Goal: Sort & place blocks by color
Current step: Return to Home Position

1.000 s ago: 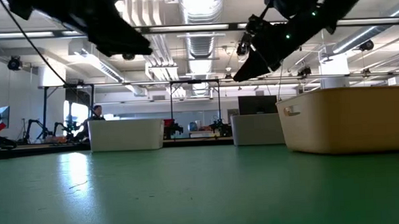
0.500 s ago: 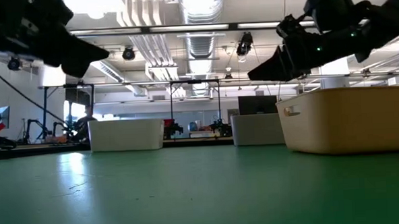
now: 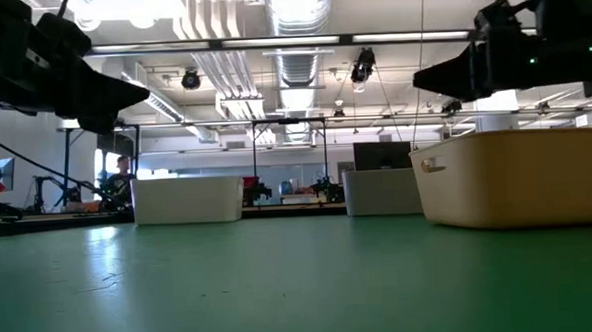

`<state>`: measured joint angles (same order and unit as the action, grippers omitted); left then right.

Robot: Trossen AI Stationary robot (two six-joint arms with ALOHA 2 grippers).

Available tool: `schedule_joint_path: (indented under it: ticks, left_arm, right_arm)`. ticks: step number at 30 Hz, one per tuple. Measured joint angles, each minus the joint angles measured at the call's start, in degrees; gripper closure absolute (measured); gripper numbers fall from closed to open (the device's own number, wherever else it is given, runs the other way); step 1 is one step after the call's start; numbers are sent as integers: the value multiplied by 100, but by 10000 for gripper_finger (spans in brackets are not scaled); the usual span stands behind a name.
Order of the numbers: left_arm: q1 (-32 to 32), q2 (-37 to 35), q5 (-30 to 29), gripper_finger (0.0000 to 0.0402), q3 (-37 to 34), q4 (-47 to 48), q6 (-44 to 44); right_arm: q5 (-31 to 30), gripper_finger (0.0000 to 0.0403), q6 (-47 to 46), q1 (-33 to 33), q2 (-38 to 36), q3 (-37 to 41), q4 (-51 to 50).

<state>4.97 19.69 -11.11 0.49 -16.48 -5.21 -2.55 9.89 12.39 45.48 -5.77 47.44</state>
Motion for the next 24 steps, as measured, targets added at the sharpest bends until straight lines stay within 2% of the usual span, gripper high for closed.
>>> schedule_joint_path:
  ticks: [5, 24]
  left_arm:
    - [-4, 59, 2, 401, -2, 107, 0]
    - [-4, 113, 15, 402, -15, 47, -342]
  right_arm:
    - [-40, 193, -10, 1, -1001, 492, -32]
    - [82, 194, 172, -3, -3917, 508, -2408]
